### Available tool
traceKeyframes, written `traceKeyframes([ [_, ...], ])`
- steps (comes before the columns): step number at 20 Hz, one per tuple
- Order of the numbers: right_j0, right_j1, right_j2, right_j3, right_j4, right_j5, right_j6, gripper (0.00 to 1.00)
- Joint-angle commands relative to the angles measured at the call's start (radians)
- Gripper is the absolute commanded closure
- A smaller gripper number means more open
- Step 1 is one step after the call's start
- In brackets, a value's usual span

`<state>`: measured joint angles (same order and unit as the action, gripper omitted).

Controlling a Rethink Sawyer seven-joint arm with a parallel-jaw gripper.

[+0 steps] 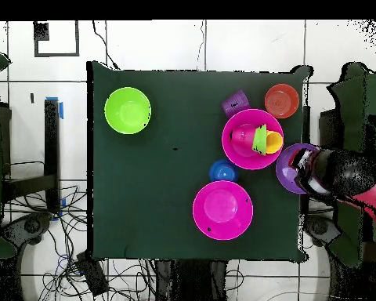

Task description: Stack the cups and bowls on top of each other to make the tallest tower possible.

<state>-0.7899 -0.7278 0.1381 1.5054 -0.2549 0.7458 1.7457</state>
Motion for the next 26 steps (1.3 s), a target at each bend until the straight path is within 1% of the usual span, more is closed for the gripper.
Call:
traceKeyframes([
  [1, 0.048, -0.001, 0.138, 0.051, -0.092, 0.049, -0.249, 1.0],
  [4, 0.082, -0.008, 0.132, 0.056, -0.086, 0.062, -0.189, 1.0],
  [7, 0.132, -0.019, 0.108, 0.067, -0.081, 0.066, -0.109, 1.0],
  [11, 0.172, -0.021, 0.087, 0.078, -0.061, 0.064, -0.044, 1.0],
  [15, 0.21, -0.025, 0.065, 0.089, -0.042, 0.073, -0.002, 1.0],
  [19, 0.242, -0.022, 0.046, 0.096, -0.025, 0.063, 0.039, 1.0],
  [23, 0.266, -0.003, 0.03, 0.093, -0.014, 0.045, 0.075, 1.0],
  [26, 0.271, 0.007, 0.026, 0.091, -0.007, 0.034, 0.082, 1.0],
])
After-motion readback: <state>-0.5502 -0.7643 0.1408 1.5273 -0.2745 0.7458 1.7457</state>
